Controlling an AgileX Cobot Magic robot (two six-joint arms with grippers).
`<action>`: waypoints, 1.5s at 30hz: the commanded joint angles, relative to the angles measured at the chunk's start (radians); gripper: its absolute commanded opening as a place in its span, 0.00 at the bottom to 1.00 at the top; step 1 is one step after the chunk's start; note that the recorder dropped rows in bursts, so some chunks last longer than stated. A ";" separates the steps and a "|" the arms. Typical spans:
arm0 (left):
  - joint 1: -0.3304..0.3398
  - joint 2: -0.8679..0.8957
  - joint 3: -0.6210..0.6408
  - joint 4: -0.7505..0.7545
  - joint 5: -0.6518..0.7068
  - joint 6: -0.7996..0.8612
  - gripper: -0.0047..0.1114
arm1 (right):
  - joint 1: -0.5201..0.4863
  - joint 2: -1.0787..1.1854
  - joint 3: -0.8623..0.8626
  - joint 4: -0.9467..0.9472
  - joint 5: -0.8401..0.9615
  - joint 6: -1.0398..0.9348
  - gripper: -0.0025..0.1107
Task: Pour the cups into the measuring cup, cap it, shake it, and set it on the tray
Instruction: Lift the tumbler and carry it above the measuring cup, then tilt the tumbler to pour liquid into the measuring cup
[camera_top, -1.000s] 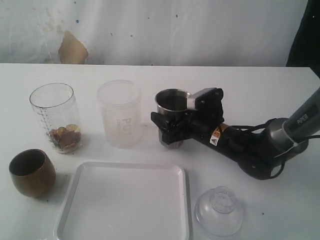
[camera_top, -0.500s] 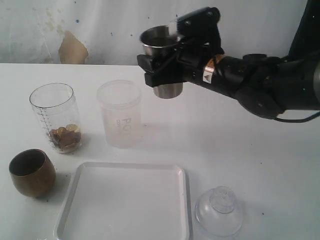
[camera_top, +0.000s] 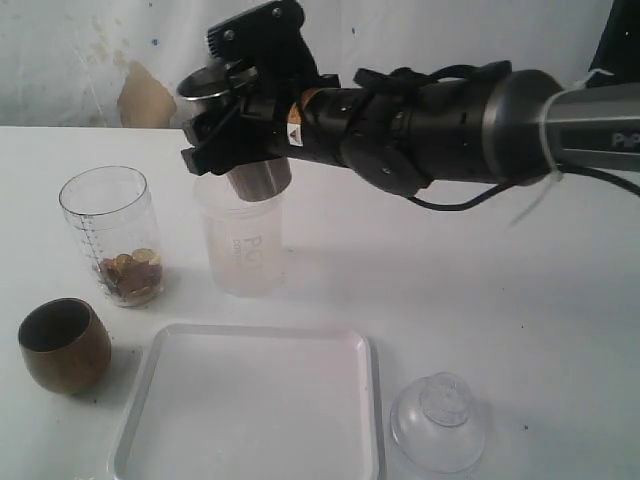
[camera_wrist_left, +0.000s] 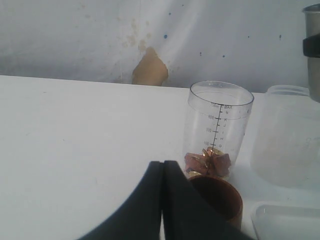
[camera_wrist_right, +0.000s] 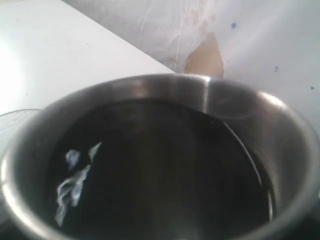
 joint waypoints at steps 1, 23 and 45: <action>-0.006 -0.004 0.005 0.002 0.002 0.002 0.04 | 0.047 0.024 -0.094 0.006 0.038 -0.066 0.02; -0.006 -0.004 0.005 0.002 0.002 0.002 0.04 | 0.104 0.063 -0.194 -0.105 0.146 -0.248 0.02; -0.006 -0.004 0.005 0.002 0.002 0.002 0.04 | 0.114 0.129 -0.299 -0.103 0.251 -0.316 0.02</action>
